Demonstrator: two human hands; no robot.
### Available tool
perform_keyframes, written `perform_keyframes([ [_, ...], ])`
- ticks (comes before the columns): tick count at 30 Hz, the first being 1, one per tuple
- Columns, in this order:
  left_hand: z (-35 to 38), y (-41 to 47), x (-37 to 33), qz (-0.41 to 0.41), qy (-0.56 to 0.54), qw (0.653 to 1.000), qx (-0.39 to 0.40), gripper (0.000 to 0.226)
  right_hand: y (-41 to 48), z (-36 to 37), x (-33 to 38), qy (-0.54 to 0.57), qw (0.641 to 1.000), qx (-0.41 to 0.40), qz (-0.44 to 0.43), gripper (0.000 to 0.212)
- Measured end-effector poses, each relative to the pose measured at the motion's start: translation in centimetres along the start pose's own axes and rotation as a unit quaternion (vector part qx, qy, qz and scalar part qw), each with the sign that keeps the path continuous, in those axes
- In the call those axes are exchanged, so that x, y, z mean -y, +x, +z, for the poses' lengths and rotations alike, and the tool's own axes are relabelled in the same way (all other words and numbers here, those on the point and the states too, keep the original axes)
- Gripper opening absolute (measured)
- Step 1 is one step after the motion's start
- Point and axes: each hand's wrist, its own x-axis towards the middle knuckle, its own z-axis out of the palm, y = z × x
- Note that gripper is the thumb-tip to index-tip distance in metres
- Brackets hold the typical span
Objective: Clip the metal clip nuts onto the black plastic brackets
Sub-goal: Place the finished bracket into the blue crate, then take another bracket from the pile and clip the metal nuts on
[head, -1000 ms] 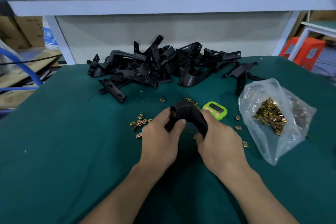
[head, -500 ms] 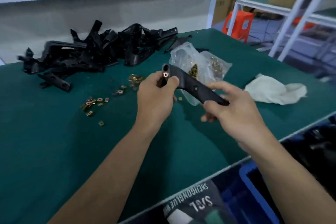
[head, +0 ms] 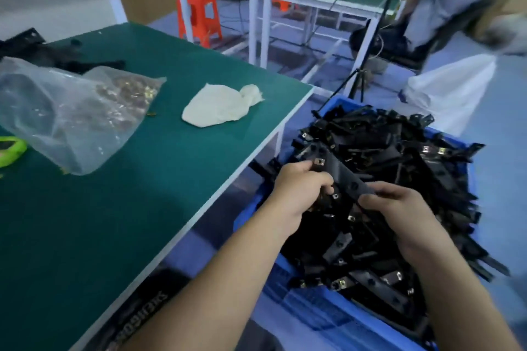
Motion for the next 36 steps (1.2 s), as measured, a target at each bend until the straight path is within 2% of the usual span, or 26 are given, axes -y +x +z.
perform_keyframes([
  [3, 2.9, 2.8, 0.6, -0.092, -0.127, 0.985, 0.069, 0.008, 2.5, -2.8, -1.2, 0.040, 0.993, -0.098, 0.050, 0.011],
  [5, 4.2, 3.9, 1.3, -0.124, -0.098, 0.983, 0.090, 0.005, 4.5, -4.2, -1.2, 0.093, 0.977, -0.179, 0.062, 0.013],
  [7, 4.8, 4.3, 2.5, -0.147, -0.031, 0.984, 0.095, 0.008, 5.9, -4.9, -1.1, 0.106, 0.964, -0.234, 0.064, 0.026],
  [9, 4.8, 4.4, 3.7, -0.155, 0.009, 0.983, 0.099, 0.012, 6.2, -4.8, -1.4, 0.030, 0.960, -0.271, 0.058, 0.049],
  [11, 4.3, 4.6, 4.5, -0.154, 0.011, 0.983, 0.097, 0.017, 5.4, -4.1, -1.8, -0.100, 0.948, -0.300, 0.040, 0.066],
  [13, 3.6, 4.9, 5.0, -0.148, 0.012, 0.985, 0.087, 0.019, 4.2, -3.0, -2.5, -0.169, 0.931, -0.322, 0.023, 0.068],
  [15, 3.1, 5.2, 5.3, -0.140, 0.015, 0.987, 0.078, 0.019, 3.0, -1.7, -3.0, -0.198, 0.918, -0.344, 0.001, 0.060],
  [18, 2.9, 5.3, 5.0, -0.106, 0.016, 0.992, 0.065, 0.018, 1.6, 1.0, -3.3, -0.167, 0.934, -0.313, -0.052, 0.039],
  [21, 2.7, 5.3, 3.7, -0.051, 0.004, 0.998, 0.036, 0.020, 0.8, 4.5, -2.3, -0.099, 0.962, -0.245, -0.064, 0.026],
  [24, 1.5, 4.6, 1.6, 0.021, 0.005, 1.000, 0.008, 0.031, 1.0, 8.0, -0.4, -0.048, 0.979, -0.179, -0.088, 0.027],
  [28, -1.8, 2.7, -1.9, 0.113, 0.047, 0.990, -0.069, 0.033, 0.9, 12.3, 3.6, 0.002, 0.983, -0.128, -0.135, 0.031],
  [32, -7.8, -1.0, -5.9, 0.237, 0.114, 0.952, -0.158, 0.038, -0.3, 17.6, 8.6, 0.019, 0.975, -0.044, -0.215, 0.029],
  [36, -16.3, -6.3, -8.3, 0.304, 0.206, 0.882, -0.296, 0.038, -3.2, 25.1, 13.1, 0.018, 0.951, 0.092, -0.296, 0.029],
])
